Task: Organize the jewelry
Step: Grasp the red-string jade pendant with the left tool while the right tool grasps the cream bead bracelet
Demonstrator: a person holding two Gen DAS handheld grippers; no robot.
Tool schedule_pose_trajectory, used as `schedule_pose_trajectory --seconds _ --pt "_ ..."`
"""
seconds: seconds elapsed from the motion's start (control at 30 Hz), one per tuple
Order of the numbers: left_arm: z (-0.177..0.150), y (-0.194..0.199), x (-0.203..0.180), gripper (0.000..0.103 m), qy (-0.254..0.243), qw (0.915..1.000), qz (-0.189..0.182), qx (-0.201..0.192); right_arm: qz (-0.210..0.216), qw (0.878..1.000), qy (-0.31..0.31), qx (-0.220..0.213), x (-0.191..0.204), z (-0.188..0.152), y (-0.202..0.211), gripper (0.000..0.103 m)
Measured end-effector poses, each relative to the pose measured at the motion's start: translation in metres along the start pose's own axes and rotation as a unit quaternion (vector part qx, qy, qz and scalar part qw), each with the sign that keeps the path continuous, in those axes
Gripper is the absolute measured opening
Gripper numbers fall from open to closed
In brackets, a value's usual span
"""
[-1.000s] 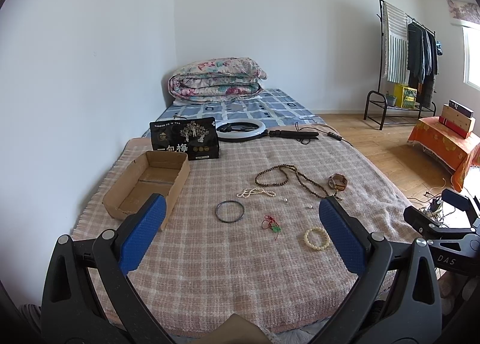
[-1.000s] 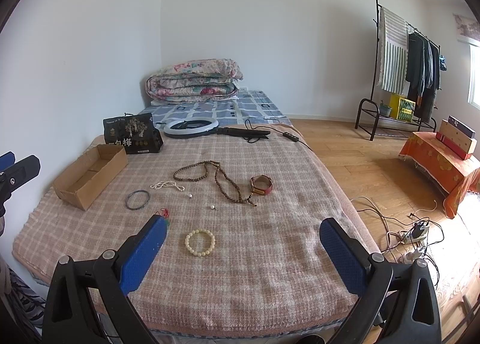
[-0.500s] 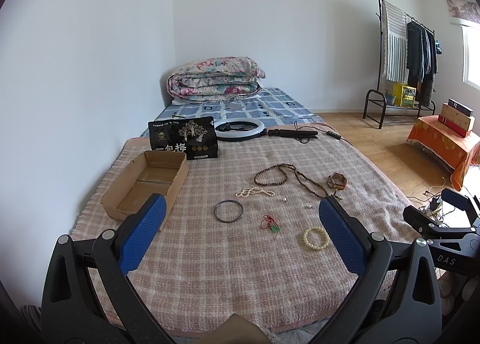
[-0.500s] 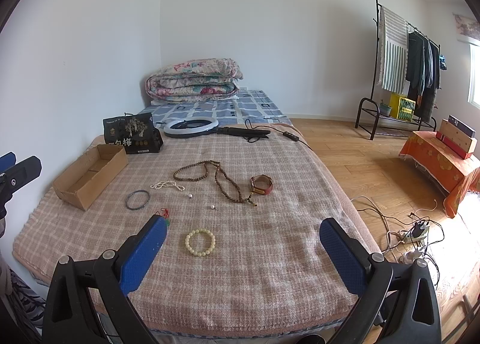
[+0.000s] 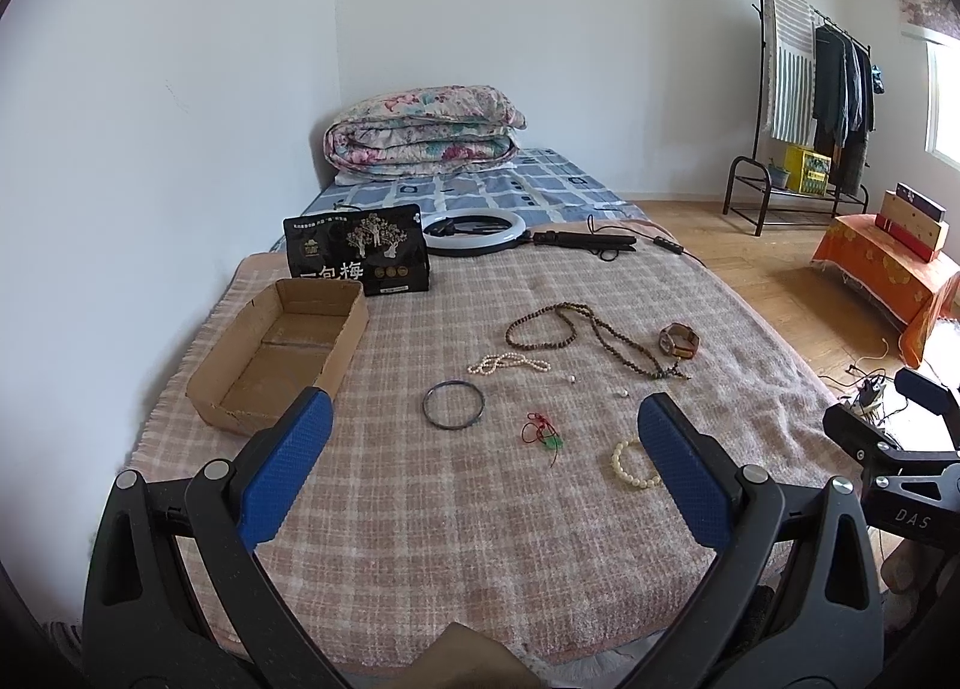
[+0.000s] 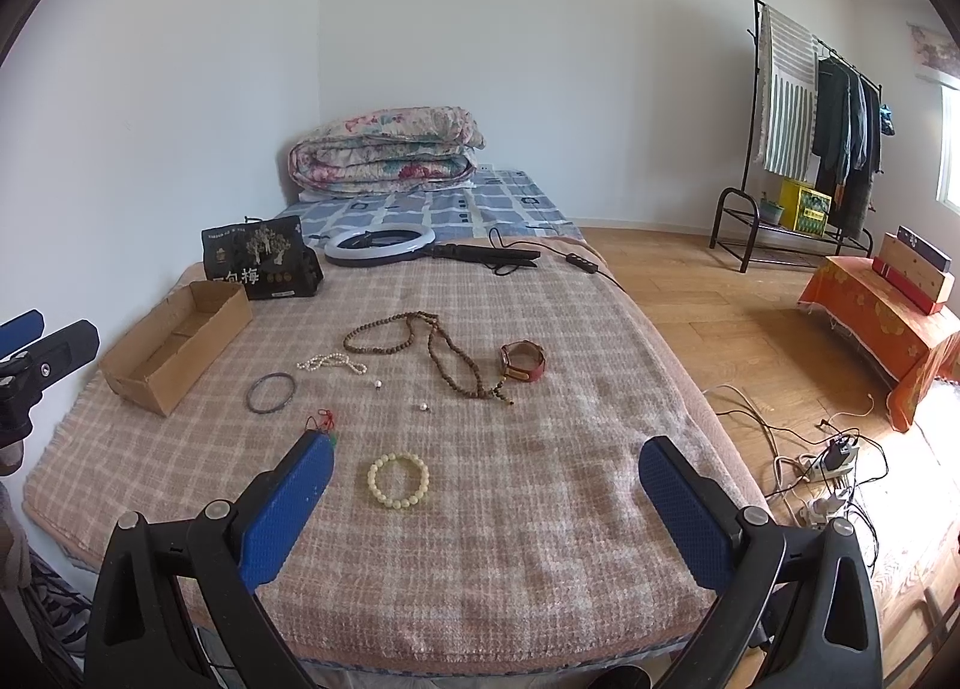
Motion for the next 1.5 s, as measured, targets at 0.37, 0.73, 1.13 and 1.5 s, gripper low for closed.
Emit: schedule_pose_trajectory --seconds 0.37,0.73,1.13,1.5 --pt "-0.021 -0.047 0.019 0.103 -0.028 0.9968 -0.009 0.074 -0.004 0.999 -0.006 0.041 -0.009 -0.009 -0.019 0.103" --pt "-0.048 -0.103 0.029 0.103 -0.046 0.9878 -0.032 0.146 0.023 0.995 0.035 0.085 0.000 -0.013 -0.064 0.103" --pt "-0.068 -0.147 -0.001 0.103 -0.079 0.9775 -0.060 0.186 0.082 0.985 0.050 0.145 0.015 -0.042 -0.135 0.102" --pt "-0.113 -0.188 -0.010 0.084 -0.037 0.9599 -0.082 0.266 0.124 0.969 0.025 0.210 0.029 -0.080 -0.169 0.093"
Point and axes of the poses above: each gripper's, at about its wrist camera, not at the fingertips, and y roughly against the way its jaws point, x to its left, z to its top, the point moved 10 cm from there along -y, roughly the way its jaws point, and after that the axes turned 9 degrees about -x, right-handed, at the moved point
